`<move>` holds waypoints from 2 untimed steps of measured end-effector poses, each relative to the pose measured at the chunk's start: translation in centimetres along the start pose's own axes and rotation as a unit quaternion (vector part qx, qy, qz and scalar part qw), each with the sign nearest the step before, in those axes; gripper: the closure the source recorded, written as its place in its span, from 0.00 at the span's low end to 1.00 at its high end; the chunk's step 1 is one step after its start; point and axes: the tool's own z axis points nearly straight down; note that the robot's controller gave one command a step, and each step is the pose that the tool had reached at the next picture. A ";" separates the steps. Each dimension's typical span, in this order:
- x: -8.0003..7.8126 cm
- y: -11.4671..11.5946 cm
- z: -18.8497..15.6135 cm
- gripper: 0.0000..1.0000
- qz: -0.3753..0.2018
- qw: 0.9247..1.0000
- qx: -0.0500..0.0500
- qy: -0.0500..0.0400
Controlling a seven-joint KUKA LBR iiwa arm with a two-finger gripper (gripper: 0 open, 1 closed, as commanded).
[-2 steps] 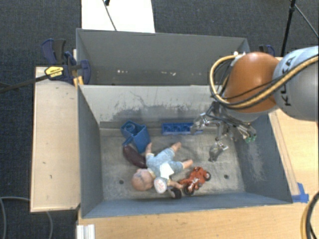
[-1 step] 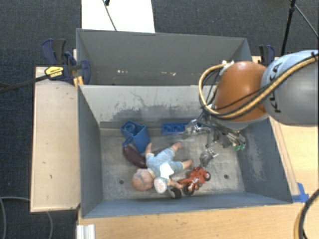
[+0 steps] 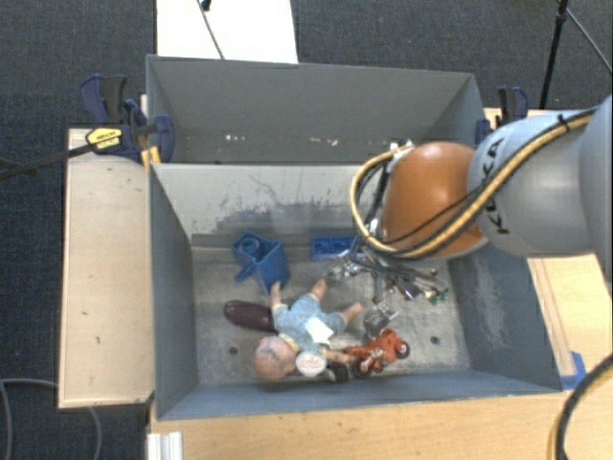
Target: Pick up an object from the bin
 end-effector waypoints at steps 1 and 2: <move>-4.7 4.0 0.8 1.00 -0.068 0.998 0.005 -0.007; -4.7 4.0 0.8 1.00 -0.068 0.998 0.005 -0.006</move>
Offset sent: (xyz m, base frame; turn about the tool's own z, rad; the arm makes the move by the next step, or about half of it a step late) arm 0.0000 0.0000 0.0000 0.0000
